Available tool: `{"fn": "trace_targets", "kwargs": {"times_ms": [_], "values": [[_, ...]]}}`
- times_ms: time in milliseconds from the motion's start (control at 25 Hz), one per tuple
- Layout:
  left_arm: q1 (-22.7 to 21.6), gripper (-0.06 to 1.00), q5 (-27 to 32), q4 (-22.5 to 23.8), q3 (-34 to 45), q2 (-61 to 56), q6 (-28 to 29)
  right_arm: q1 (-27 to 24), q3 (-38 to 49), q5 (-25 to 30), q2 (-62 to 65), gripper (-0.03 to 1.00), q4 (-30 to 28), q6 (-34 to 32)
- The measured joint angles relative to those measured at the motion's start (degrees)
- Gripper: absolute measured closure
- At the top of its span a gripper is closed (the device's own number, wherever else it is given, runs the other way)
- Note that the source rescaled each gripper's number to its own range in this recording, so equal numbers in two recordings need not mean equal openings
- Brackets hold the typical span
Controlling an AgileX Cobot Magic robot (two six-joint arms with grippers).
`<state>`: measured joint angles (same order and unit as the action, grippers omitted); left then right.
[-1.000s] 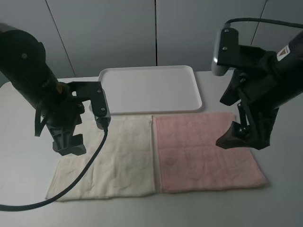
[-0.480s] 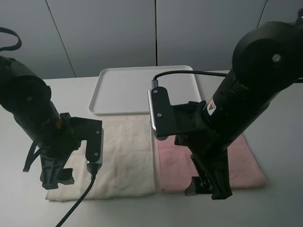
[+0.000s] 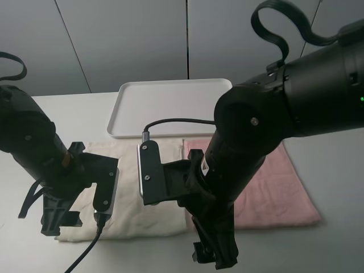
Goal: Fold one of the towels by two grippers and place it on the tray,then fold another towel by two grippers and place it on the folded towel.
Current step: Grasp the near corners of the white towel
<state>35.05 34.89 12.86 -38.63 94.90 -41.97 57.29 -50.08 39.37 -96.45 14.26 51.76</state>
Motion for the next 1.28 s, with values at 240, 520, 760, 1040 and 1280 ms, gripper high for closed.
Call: {"fn": "trace_targets", "kwargs": {"times_ms": [240,520,760,1040,1280], "values": [[0.00,-0.06,-3.48,0.98,2.77,0.00,0.00,0.35,-1.48,-1.31,-4.12,-0.03,-0.11,-0.76],[-0.34,-0.06,-8.98,1.32,6.11,0.00,0.00,0.35,-4.03,-1.40,-7.55,-0.03,-0.11,-1.83],[-1.24,-0.06,-9.21,-1.49,6.59,0.00,0.00,0.35,-4.03,-1.40,-7.56,-0.03,-1.49,-1.91],[-1.24,-0.06,-4.99,-5.15,6.82,0.00,0.38,0.35,-4.03,-1.44,-7.56,-0.03,-1.68,-2.52],[-1.24,-0.06,-1.16,-5.41,6.92,0.00,6.23,0.35,-4.03,-2.03,-7.56,-0.03,-2.06,-2.87]]}}
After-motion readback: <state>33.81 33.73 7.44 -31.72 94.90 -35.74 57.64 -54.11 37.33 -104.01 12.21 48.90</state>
